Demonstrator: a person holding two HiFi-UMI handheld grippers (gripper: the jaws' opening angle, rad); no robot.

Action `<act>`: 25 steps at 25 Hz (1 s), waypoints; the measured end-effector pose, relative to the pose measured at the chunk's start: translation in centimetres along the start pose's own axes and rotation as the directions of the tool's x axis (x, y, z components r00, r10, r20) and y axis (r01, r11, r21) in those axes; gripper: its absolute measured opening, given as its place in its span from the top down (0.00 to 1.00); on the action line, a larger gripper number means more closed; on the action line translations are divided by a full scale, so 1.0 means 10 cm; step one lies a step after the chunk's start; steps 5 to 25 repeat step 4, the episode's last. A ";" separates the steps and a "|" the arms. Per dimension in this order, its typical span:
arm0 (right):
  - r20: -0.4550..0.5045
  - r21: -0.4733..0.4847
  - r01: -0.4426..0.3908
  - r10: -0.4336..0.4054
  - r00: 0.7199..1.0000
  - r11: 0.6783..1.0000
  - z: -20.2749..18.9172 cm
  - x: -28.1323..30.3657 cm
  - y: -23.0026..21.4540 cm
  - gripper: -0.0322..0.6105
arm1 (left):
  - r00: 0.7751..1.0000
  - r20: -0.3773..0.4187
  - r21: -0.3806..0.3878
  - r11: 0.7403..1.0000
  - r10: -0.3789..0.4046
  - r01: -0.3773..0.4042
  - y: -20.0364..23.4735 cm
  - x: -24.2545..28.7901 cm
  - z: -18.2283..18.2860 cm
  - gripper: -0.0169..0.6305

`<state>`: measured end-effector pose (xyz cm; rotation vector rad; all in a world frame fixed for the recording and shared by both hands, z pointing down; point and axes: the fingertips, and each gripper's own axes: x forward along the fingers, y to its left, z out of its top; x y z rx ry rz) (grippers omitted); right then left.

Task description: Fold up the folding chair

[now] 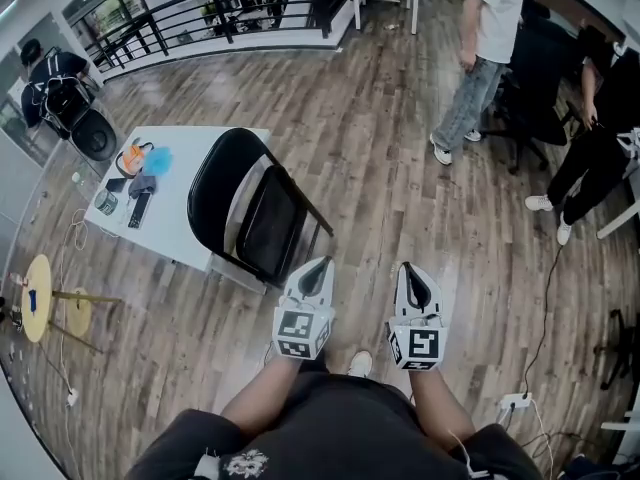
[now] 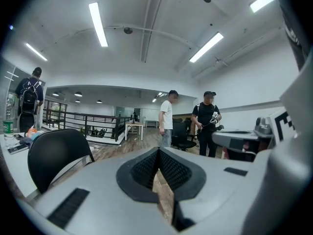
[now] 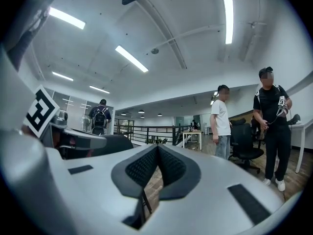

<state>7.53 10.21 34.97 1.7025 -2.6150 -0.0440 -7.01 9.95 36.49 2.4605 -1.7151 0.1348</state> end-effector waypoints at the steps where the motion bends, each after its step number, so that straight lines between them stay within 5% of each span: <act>1: 0.000 -0.003 0.002 -0.002 1.000 1.000 0.02 0.00 0.00 0.93 | 1.000 0.000 0.001 1.000 0.000 0.000 0.00 0.01 0.02 0.97; 25: 0.001 -0.012 0.006 -0.006 1.000 1.000 0.06 0.00 -0.02 0.93 | 1.000 -0.007 0.006 1.000 -0.004 0.004 -0.03 0.03 0.04 0.97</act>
